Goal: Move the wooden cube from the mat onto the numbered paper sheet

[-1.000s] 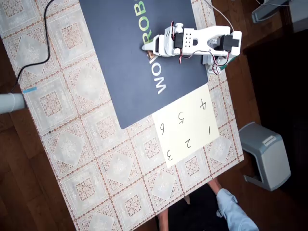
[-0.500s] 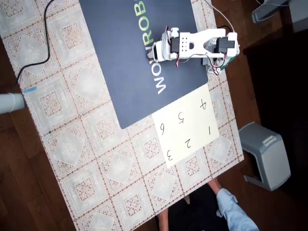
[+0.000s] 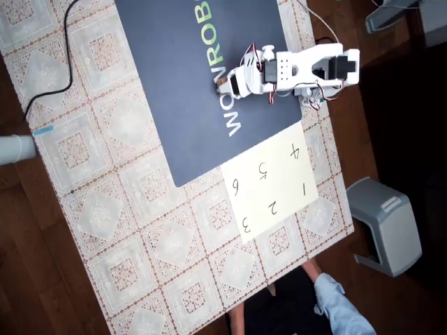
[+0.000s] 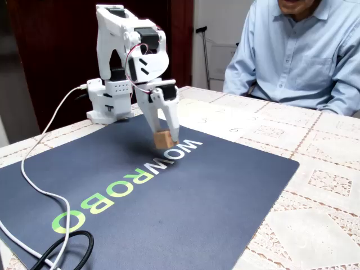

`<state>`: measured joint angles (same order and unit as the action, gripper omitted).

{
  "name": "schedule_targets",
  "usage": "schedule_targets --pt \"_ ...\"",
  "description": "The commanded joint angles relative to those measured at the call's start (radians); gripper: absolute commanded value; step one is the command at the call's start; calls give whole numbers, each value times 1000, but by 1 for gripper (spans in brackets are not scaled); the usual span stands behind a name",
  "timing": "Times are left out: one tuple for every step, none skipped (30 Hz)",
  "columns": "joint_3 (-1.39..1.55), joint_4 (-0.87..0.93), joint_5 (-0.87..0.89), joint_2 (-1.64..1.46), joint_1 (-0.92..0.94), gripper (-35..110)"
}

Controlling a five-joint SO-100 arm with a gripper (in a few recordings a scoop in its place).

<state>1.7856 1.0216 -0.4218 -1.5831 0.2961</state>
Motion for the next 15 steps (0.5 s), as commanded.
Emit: schedule_targets --pt "-8 11 32 -94 -161 0" --pt "-18 9 46 -87 -215 0" --pt "-35 8 57 -77 -273 0" --pt "-58 8 66 -61 -330 0" --pt "-86 6 75 -46 -385 0" --pt "-120 11 83 -28 -442 0" --pt "-160 18 91 -5 -495 0" --pt "-218 38 98 28 -545 0" --pt "-287 60 104 71 -588 0" --pt "-365 80 109 118 -626 0" --pt "-453 103 114 175 -658 0" --pt "-538 129 118 233 -689 0" --pt "-617 150 120 287 -721 0" --pt "-687 172 120 337 -752 0" --pt "-756 193 121 390 -781 0"
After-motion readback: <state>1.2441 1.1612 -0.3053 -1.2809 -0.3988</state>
